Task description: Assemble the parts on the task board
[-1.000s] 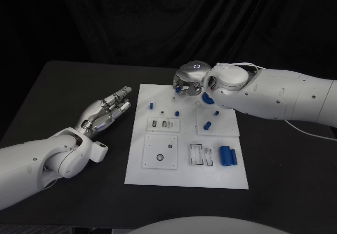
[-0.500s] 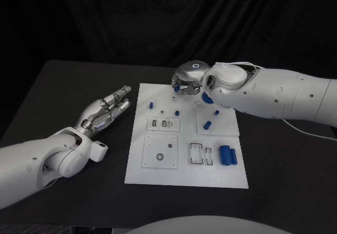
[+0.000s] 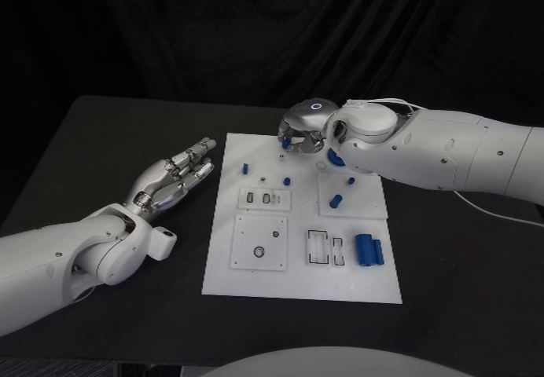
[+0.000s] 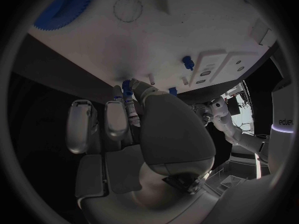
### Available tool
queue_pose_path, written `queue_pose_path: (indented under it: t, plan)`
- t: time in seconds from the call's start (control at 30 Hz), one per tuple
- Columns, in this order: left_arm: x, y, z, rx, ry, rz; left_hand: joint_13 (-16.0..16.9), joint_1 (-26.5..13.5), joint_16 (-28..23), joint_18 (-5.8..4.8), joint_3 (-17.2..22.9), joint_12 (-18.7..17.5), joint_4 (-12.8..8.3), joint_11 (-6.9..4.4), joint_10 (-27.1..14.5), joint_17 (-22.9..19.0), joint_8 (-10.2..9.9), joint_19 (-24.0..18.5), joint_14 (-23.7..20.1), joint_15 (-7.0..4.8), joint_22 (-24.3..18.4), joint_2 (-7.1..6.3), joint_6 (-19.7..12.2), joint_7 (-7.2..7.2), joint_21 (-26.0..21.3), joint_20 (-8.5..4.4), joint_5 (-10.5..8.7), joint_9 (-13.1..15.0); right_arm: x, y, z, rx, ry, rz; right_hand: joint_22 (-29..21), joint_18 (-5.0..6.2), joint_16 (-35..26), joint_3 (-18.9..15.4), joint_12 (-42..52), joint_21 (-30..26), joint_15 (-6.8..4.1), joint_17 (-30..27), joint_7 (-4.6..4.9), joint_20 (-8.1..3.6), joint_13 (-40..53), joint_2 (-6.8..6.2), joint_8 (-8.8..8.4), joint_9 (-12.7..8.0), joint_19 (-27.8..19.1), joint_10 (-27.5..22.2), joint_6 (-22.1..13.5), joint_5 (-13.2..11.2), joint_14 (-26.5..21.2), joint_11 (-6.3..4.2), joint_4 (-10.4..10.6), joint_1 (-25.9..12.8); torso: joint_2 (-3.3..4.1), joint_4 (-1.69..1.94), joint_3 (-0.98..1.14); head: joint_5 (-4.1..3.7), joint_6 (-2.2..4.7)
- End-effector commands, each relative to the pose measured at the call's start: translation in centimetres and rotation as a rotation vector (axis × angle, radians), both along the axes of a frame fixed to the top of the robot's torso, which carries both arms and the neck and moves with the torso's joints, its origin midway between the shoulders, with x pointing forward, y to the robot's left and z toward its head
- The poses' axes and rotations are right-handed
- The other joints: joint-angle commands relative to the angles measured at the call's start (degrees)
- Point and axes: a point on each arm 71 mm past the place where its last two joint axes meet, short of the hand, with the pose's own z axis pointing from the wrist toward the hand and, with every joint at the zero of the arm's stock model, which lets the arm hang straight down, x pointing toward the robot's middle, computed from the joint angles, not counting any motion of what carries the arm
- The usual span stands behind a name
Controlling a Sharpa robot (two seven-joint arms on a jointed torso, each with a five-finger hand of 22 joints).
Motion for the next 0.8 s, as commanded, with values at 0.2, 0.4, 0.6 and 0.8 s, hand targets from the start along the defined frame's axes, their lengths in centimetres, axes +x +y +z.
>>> queue_pose_path:
  t: [0.2, 0.4, 0.6, 0.8]
  plan:
    - [-0.4, -0.1, 1.2, -0.084, -0.131, -0.045, -0.09, 0.65, -0.21, 1.07, 0.32, -0.24, -0.02, 0.23, -0.1, -0.06, 0.19, 0.03, 0.09, 0.5, 0.03, -0.01, 0.24, 0.55, -0.07, 0.59, 0.26, 0.07, 0.1, -0.5, -0.4, -0.008, 0.011, -0.033, -1.27, 1.23, -1.31, -1.45, -0.07, -1.8, 0.9, -1.51, -1.85, 0.83, 0.15, -1.61, -1.81, -4.28, -1.59, -10.16, -13.0, -1.3, -1.66, 0.46, -0.66, -0.4, 0.01, 0.08, -0.05, -0.02, 0.1]
    - [-0.3, 0.0, 1.1, -0.082, -0.129, -0.044, -0.1, 0.71, -0.21, 1.07, 0.34, -0.27, -0.02, 0.22, -0.15, -0.06, 0.19, 0.03, 0.09, 0.5, 0.03, -0.04, 0.24, 0.67, -0.07, 0.61, 0.3, 0.07, 0.0, -1.0, -0.1, 0.023, -0.022, -0.03, -2.14, 1.58, -1.9, -5.0, 0.05, -3.3, 1.08, -2.58, -3.23, 1.09, 0.79, -0.71, -2.77, -10.4, -2.99, -15.9, -30.96, -2.83, -3.19, 0.43, -1.27, -0.67, 0.01, -0.03, 0.01, 0.31, -0.13]
    - [-0.3, 0.3, 1.1, -0.078, -0.129, -0.038, -0.11, 0.81, -0.21, 1.07, 0.38, -0.29, -0.04, 0.2, -0.22, -0.06, 0.2, 0.04, 0.09, 0.53, 0.04, -0.07, 0.35, 0.87, -0.06, 0.66, 0.36, 0.08, -0.4, -2.2, 0.8, 0.087, -0.092, -0.02, -2.71, 1.79, -2.55, -6.06, 0.16, -4.05, 1.14, -3.71, -3.09, 1.1, 1.06, -0.57, -2.85, -11.19, -3.65, -16.92, -32.72, -3.17, -3.91, 0.39, -1.15, -0.65, 0.0, -0.07, 0.02, 0.64, -0.07]
    - [-0.4, 0.5, 1.1, -0.077, -0.129, -0.033, -0.11, 0.85, -0.21, 1.07, 0.4, -0.3, -0.04, 0.2, -0.23, -0.06, 0.22, 0.04, 0.09, 0.54, 0.05, -0.09, 0.48, 0.93, -0.06, 0.68, 0.4, 0.1, -1.5, -4.0, 2.9, 0.14, -0.154, -0.011, -1.41, 1.53, -1.73, -6.57, 0.95, -3.4, 0.89, -2.28, -0.71, 0.98, 2.49, 0.35, -1.56, -10.49, -2.7, -13.35, -26.26, -2.06, -3.18, 0.15, -1.37, 0.51, 0.01, -0.02, 0.02, 0.71, 0.07]
